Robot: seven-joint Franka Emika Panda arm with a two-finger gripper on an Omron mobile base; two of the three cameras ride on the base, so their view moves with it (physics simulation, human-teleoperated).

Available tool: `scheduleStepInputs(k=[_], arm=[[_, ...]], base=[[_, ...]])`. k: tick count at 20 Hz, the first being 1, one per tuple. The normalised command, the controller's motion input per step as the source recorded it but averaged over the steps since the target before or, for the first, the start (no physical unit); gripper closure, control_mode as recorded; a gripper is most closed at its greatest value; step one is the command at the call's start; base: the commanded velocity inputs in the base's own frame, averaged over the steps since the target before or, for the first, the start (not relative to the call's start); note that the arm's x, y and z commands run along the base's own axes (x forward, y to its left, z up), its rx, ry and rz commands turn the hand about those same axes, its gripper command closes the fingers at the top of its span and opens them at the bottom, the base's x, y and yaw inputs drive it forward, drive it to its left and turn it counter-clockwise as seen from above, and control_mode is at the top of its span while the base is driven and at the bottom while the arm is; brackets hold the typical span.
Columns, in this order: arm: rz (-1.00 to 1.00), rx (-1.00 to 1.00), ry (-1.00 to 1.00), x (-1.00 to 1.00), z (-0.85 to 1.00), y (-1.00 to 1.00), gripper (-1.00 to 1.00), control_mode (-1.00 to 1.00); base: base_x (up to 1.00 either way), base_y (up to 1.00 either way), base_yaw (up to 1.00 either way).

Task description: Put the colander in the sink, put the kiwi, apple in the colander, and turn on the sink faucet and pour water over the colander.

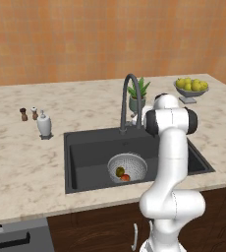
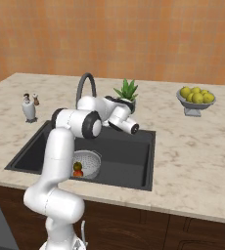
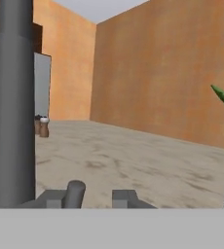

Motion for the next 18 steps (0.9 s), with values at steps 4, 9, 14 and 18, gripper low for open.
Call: scheduleStepInputs(k=[4,9,14,18], arm=[[0.00,0.00,0.00,0.00,-0.10,-0.80,1.00,-1.00],[0.00,0.00,0.00,0.00,-0.14,-0.80,1.00,-1.00],[0.00,0.00,0.00,0.00,-0.19,-0.75,1.00,-1.00],[0.00,0.00,0.00,0.00,-0.21,-0.70,1.00,-1.00]], base=[[0.00,0.00,0.00],[0.00,0.00,0.00],[0.00,0.00,0.00],[0.00,0.00,0.00]])
